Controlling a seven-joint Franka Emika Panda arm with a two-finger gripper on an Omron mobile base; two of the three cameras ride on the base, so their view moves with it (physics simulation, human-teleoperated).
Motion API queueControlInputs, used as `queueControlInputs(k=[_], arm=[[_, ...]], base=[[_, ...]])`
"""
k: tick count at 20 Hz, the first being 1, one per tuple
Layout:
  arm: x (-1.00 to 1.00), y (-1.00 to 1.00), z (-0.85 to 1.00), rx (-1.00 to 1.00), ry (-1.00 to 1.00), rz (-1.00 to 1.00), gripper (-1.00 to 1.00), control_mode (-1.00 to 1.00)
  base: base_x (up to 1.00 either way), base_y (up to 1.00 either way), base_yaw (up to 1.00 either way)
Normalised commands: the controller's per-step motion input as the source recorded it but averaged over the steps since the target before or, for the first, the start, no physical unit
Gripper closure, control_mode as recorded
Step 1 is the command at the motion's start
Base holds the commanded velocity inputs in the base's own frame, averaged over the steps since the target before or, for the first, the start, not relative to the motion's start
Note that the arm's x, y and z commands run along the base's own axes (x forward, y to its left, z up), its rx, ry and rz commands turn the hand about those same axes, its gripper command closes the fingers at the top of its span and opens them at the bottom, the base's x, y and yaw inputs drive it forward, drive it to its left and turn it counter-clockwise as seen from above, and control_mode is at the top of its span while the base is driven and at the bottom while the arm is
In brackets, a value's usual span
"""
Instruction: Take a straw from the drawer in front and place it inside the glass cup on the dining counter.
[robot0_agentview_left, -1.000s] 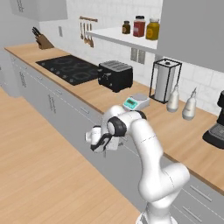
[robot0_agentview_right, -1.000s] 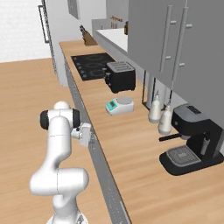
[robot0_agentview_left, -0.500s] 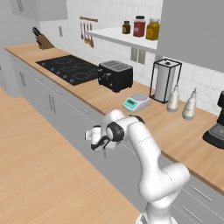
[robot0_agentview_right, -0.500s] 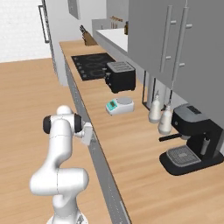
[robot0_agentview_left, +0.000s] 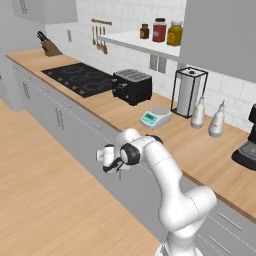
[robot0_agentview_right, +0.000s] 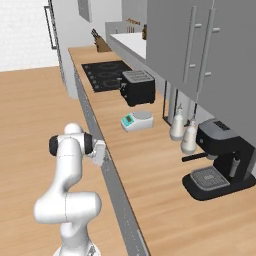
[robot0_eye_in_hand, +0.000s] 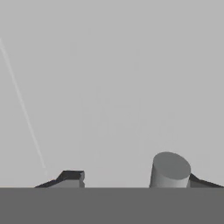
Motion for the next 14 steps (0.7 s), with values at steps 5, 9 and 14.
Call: queueControlInputs(k=[5,9,14], arm=[[-0.31,0.00,0.00,0.07,0.00,0.00,1.00,-1.00],[-0.44,0.19,0.00,0.15,0.00,0.01,1.00,-1.00],[-0.55,0.50,0.00,0.19,0.03,0.05,1.00,-1.00]], base=[[0.00,0.00,0.00],[0.00,0.00,0.00],[0.00,0.00,0.00]])
